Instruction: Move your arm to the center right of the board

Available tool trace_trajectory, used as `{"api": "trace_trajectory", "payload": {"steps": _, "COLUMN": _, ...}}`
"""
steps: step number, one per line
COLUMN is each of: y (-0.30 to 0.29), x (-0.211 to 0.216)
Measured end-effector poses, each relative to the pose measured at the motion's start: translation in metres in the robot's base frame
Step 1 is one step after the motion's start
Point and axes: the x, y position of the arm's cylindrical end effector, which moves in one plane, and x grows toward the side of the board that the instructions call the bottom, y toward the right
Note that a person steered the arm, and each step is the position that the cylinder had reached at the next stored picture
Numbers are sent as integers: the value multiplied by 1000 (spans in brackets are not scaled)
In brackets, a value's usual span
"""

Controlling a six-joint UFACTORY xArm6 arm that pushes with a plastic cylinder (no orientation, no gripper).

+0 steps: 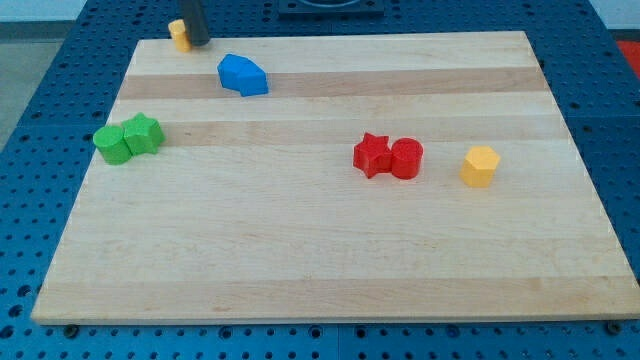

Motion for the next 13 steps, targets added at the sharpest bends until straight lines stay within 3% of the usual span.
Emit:
{"api": "trace_trajectory", "payload": {"steps": 2, "y": -42, "x": 1}}
{"api": "trace_trajectory", "payload": {"steps": 3, "y": -34, "x": 16}}
{"api": "trace_trajectory", "payload": {"steps": 4, "y": -13, "x": 34}}
{"api": "trace_trajectory", "payload": {"steps": 8, "y": 187, "x": 34}}
{"api": "trace_trajectory", "payload": {"steps": 11, "y": 163, "x": 35}}
{"api": "trace_trajectory", "payload": {"steps": 12, "y": 166, "x": 56}}
{"api": "trace_trajectory", "payload": {"steps": 13, "y": 214, "x": 61}}
